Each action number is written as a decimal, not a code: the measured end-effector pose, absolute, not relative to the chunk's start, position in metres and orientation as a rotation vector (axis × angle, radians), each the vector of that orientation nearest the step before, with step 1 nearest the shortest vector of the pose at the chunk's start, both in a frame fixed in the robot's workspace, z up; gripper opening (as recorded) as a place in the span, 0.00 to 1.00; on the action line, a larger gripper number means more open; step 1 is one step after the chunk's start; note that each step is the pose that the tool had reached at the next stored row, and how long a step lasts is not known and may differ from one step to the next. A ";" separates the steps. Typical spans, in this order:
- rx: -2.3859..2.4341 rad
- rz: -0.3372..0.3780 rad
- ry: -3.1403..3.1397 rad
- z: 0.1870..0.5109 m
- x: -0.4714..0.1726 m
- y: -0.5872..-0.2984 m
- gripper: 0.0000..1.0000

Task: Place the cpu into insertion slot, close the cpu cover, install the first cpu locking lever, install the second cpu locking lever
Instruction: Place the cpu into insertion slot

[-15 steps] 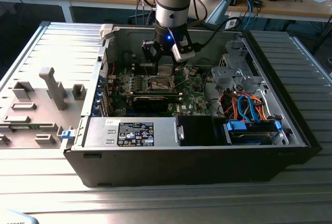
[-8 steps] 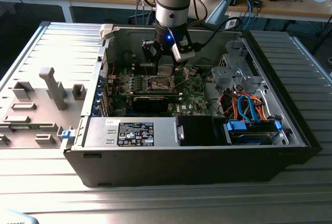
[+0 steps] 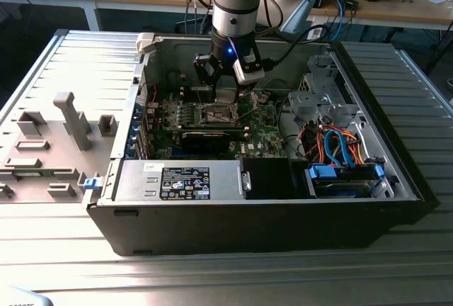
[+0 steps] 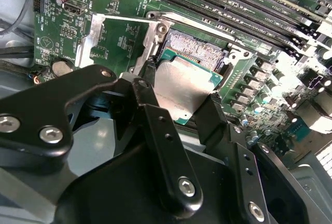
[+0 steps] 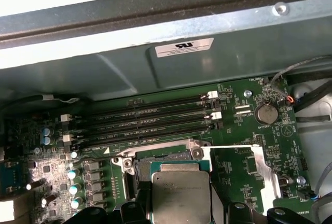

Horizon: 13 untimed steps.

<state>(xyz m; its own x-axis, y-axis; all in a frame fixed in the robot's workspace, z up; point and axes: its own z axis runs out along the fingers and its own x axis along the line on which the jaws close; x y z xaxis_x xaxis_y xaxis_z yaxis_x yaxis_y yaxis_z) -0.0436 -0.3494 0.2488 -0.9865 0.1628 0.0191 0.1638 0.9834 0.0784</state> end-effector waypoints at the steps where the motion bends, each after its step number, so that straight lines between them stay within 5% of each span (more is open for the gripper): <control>1: -0.269 -0.125 -3.115 0.249 -0.044 -0.349 0.54; 13: -0.396 -0.126 -3.105 0.249 -0.044 -0.349 0.54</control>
